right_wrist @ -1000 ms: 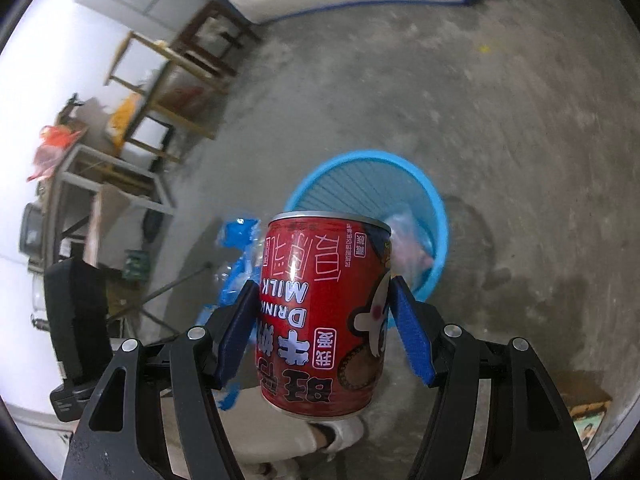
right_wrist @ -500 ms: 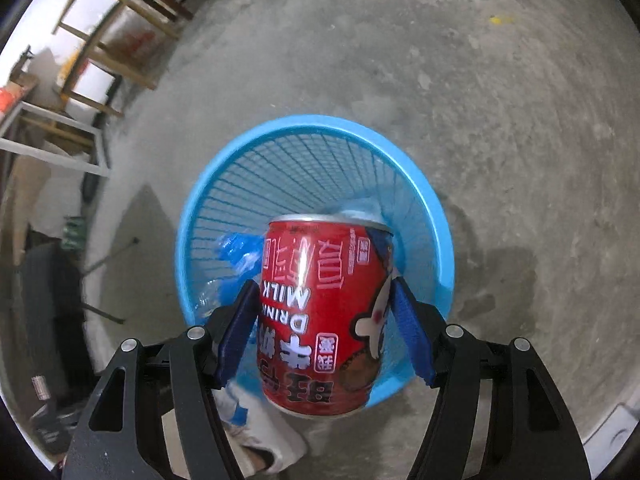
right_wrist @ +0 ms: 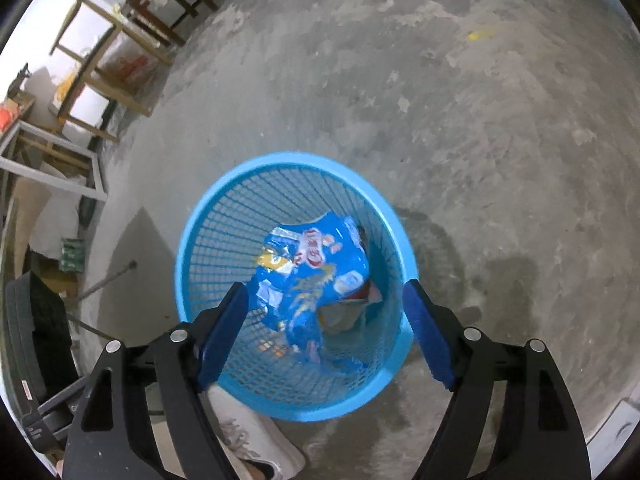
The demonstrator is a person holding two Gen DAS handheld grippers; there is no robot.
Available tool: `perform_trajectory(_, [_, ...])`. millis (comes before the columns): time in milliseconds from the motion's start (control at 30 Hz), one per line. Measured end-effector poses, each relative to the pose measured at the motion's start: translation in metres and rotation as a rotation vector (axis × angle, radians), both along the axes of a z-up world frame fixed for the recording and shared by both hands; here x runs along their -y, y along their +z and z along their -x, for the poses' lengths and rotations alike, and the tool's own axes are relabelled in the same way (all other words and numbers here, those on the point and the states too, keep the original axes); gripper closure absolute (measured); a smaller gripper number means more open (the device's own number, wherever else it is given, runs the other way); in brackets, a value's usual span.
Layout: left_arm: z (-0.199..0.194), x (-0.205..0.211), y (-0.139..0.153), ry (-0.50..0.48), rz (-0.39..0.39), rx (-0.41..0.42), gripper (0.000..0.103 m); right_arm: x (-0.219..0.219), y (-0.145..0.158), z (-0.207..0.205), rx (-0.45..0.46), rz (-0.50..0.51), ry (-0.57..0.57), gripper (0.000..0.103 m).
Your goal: Collect trash
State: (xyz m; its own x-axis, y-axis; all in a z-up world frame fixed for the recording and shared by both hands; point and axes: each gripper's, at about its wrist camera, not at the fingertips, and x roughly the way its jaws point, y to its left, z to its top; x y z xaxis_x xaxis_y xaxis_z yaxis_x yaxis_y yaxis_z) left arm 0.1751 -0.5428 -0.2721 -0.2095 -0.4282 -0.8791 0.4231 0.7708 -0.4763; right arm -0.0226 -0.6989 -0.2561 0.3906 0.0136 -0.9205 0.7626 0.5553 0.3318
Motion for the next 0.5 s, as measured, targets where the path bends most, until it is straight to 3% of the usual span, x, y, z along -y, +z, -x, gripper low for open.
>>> perform_trajectory(133, [0.011,-0.006,0.030,-0.028,0.036,0.036,0.021,0.001,0.021,0.018,0.047,0.013,-0.033,0.027])
perform_trajectory(333, [0.049,-0.021,0.091,-0.161,0.125,0.100,0.021,-0.011,0.084,0.054,0.161,0.077,-0.075,0.025])
perform_trajectory(500, [0.080,-0.057,0.161,-0.261,0.194,0.240,0.021,-0.035,0.149,0.077,0.254,0.180,-0.056,0.016])
